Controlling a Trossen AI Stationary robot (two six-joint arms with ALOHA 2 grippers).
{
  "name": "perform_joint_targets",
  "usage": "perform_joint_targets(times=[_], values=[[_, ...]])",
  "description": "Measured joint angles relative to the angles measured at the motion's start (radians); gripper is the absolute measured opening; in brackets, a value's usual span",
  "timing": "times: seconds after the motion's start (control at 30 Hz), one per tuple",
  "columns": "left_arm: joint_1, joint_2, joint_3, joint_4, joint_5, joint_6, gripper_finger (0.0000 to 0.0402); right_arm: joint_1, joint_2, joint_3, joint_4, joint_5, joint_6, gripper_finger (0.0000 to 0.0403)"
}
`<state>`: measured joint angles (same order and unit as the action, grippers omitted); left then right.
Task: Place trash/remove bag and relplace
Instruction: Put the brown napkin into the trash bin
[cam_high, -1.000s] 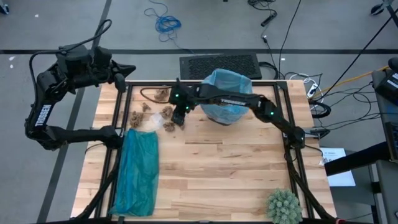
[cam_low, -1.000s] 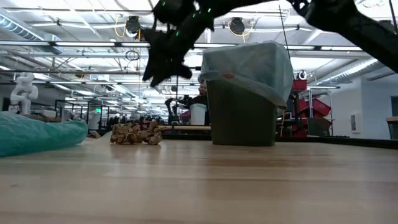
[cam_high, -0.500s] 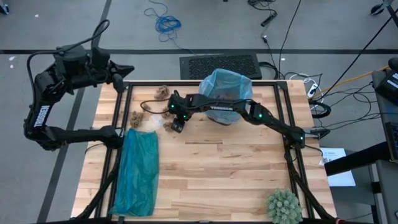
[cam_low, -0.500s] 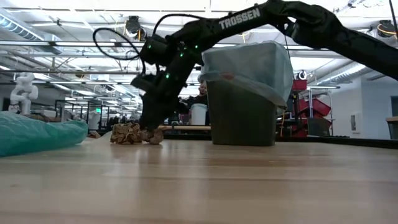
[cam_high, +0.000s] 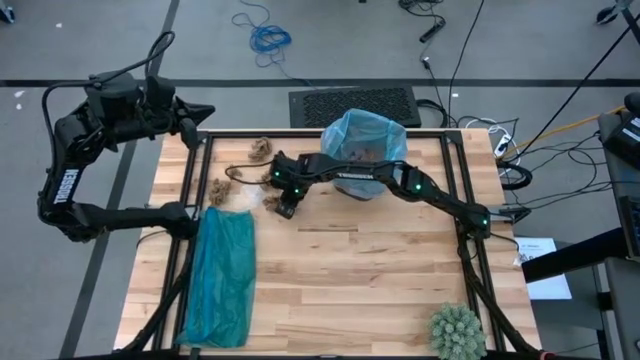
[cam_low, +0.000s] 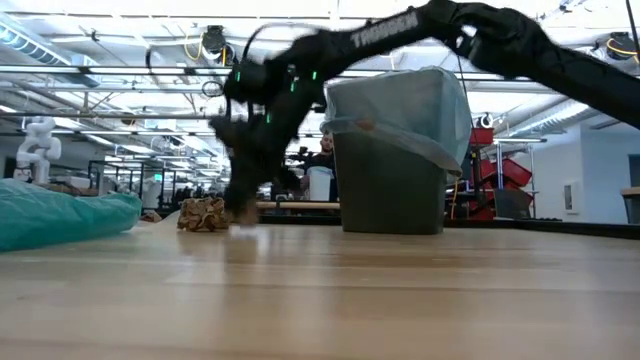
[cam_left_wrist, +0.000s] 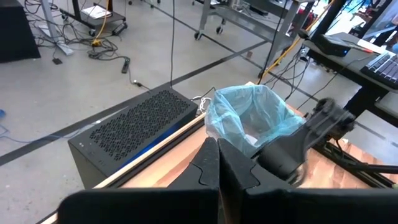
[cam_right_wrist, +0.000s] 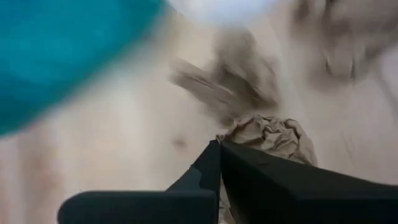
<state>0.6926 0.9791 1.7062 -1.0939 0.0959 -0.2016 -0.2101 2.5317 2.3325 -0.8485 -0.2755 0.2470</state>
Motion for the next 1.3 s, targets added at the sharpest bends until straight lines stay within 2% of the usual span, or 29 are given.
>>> perform_joint_targets(times=[0.23, 0.43, 0.57, 0.73, 0.97, 1.1, 1.3], values=[[0.000, 0.000, 0.000, 0.001, 0.000, 0.006, 0.0000, 0.013, -0.210, 0.001, 0.016, -0.010, -0.047, 0.0000], [0.000, 0.000, 0.000, 0.004, -0.026, 0.009, 0.0000, -0.012, -0.375, 0.002, -0.043, 0.191, -0.087, 0.0000], [0.000, 0.002, 0.000, 0.006, -0.036, 0.026, 0.0000, -0.068, -0.454, 0.001, -0.084, 0.257, -0.066, 0.0000], [0.000, 0.002, 0.000, 0.006, -0.037, 0.024, 0.0000, -0.154, -0.540, 0.003, -0.303, 0.336, 0.010, 0.0000], [0.000, 0.002, 0.000, 0.006, -0.039, 0.023, 0.0000, -0.230, -0.555, 0.002, -0.636, 0.326, 0.141, 0.0002], [0.000, 0.002, 0.000, 0.007, -0.040, 0.023, 0.0000, -0.250, -0.525, 0.000, -0.635, 0.359, 0.131, 0.0036], [0.000, 0.002, 0.000, 0.006, -0.042, 0.024, 0.0000, -0.251, -0.515, 0.000, -0.561, 0.352, 0.098, 0.0147]])
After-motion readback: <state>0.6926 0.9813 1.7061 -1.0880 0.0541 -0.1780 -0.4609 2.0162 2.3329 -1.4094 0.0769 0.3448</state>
